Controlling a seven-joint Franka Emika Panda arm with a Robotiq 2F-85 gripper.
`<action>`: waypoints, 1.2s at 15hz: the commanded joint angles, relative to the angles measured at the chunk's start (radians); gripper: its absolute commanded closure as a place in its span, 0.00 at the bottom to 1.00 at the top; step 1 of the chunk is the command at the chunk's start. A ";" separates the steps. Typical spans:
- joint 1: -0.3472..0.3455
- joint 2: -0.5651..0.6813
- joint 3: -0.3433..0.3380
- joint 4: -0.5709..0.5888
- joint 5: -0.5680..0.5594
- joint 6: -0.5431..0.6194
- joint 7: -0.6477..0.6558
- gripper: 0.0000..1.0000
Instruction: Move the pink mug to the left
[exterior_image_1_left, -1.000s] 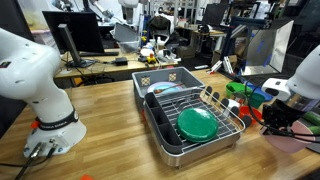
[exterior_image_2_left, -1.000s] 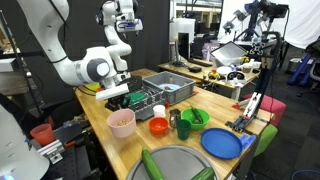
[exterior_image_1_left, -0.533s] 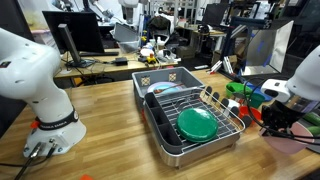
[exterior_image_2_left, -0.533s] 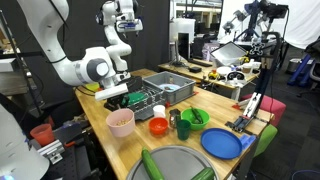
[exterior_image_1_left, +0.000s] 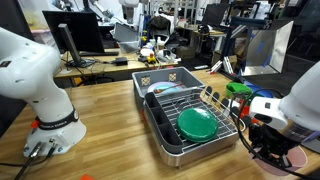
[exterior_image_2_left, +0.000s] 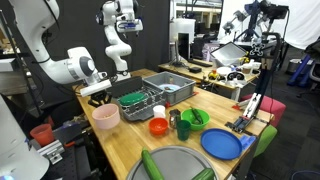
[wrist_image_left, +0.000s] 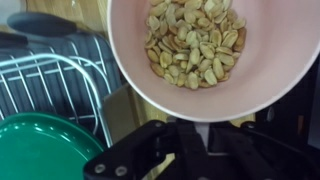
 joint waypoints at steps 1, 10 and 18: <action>0.047 0.018 0.034 0.044 -0.026 -0.032 -0.003 0.97; 0.045 0.317 0.150 0.293 -0.021 -0.064 -0.303 0.97; 0.044 0.394 0.202 0.370 -0.020 -0.154 -0.426 0.63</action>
